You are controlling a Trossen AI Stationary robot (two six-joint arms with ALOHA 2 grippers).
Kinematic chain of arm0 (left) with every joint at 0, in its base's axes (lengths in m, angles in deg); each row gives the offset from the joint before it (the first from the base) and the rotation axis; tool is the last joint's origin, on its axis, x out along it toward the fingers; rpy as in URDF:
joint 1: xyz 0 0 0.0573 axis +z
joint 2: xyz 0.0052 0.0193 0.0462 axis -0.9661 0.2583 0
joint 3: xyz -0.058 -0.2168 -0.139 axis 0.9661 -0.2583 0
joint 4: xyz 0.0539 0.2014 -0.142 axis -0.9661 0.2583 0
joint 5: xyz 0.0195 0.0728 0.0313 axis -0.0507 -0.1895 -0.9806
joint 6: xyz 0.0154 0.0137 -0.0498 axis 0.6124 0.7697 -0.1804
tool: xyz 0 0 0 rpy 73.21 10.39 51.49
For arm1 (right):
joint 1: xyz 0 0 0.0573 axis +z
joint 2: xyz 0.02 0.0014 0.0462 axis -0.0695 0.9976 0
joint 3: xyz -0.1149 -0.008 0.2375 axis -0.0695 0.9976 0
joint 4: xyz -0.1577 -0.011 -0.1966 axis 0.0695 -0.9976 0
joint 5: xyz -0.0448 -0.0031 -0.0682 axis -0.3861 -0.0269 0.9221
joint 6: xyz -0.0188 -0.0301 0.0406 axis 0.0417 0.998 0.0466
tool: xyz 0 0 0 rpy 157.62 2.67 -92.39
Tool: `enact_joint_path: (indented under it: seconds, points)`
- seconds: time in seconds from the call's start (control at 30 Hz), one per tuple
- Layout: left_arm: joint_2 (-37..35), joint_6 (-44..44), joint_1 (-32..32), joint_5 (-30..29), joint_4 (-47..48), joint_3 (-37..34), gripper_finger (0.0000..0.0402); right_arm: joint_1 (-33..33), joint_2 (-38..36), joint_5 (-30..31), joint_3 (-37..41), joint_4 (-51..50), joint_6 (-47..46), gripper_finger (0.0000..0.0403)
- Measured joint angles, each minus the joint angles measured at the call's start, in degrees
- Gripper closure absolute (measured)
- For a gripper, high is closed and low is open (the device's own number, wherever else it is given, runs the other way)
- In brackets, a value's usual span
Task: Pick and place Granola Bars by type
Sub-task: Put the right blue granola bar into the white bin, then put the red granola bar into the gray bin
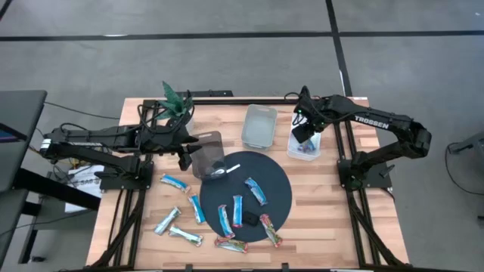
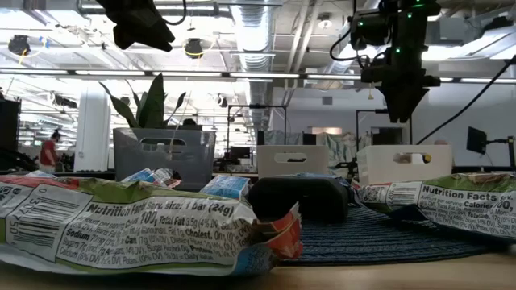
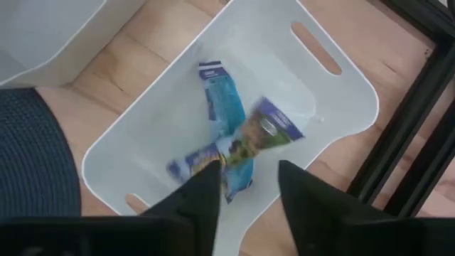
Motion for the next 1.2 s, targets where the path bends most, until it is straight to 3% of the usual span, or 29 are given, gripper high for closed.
enact_joint_path:
  seconds: [0.1,0.3,0.53,0.8,1.0,1.2]
  points:
    - [0.0,-0.1,0.0,0.0,0.0,0.0,0.0267,0.2,0.0,-1.0,0.0,0.0,0.0,0.0211]
    - [0.0,-0.1,0.0,0.0,0.0,0.0,0.0268,5.4,-2.4,-10.1,0.0,2.3,-0.5,0.0163]
    - [0.0,-0.1,0.0,0.0,0.0,0.0,0.0268,20.7,-3.8,-19.6,0.0,3.7,-6.7,0.0159]
    - [0.0,-0.1,0.0,0.0,0.0,0.0,0.0267,40.2,-2.2,-21.4,0.0,7.3,-15.0,0.0159]
    - [0.0,-0.1,0.0,0.0,0.1,0.0,0.0267,48.0,0.6,-20.9,-0.2,13.3,-21.6,0.0159]
    - [0.0,0.5,0.0,0.0,0.1,0.0,0.0267,53.9,8.3,-22.0,0.0,20.5,-21.5,0.0159]
